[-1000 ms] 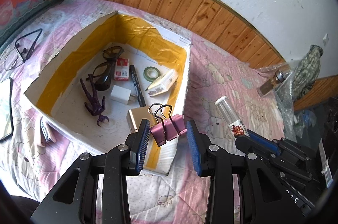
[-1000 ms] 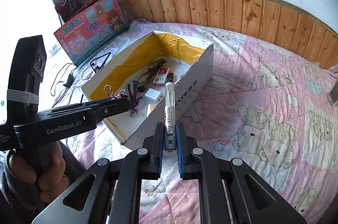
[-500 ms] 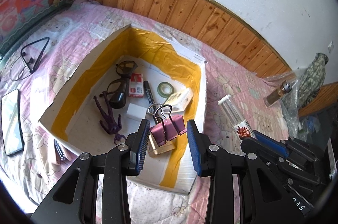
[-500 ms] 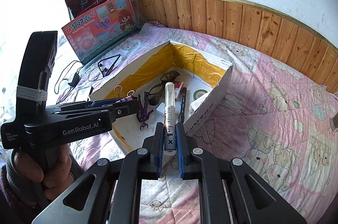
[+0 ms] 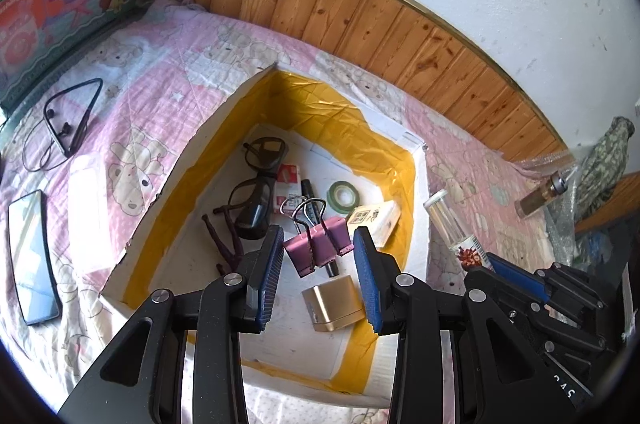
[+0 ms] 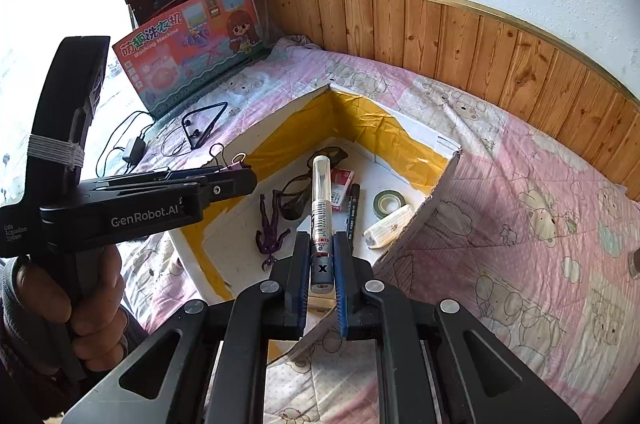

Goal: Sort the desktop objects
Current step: 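Carry the binder clip and white tube over the cardboard box with both grippers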

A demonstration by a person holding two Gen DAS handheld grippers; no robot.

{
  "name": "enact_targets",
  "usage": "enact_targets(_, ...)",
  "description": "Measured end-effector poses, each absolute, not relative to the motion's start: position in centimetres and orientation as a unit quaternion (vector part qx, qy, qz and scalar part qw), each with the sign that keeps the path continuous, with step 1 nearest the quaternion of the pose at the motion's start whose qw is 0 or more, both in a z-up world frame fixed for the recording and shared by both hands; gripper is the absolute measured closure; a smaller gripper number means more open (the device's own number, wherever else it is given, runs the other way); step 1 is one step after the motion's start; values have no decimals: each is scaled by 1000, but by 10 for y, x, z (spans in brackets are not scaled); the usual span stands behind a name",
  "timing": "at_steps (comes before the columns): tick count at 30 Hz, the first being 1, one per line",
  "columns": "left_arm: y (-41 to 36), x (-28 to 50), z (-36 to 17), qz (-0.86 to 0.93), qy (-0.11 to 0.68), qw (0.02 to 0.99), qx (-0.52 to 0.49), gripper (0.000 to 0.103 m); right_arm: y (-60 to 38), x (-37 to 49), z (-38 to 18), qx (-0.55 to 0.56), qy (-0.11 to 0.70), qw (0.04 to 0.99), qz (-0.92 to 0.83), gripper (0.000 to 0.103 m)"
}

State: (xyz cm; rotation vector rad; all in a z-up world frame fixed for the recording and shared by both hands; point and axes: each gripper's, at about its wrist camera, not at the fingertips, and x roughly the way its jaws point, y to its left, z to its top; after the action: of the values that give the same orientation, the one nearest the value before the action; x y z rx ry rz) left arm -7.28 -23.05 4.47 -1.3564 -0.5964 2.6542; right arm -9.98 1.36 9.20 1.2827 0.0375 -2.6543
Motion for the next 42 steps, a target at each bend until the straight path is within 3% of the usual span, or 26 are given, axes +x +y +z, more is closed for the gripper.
enact_targets(42,-219,-102,-18,819,-179,60,-542,66,11,-242,25,522,59,91,-846,91)
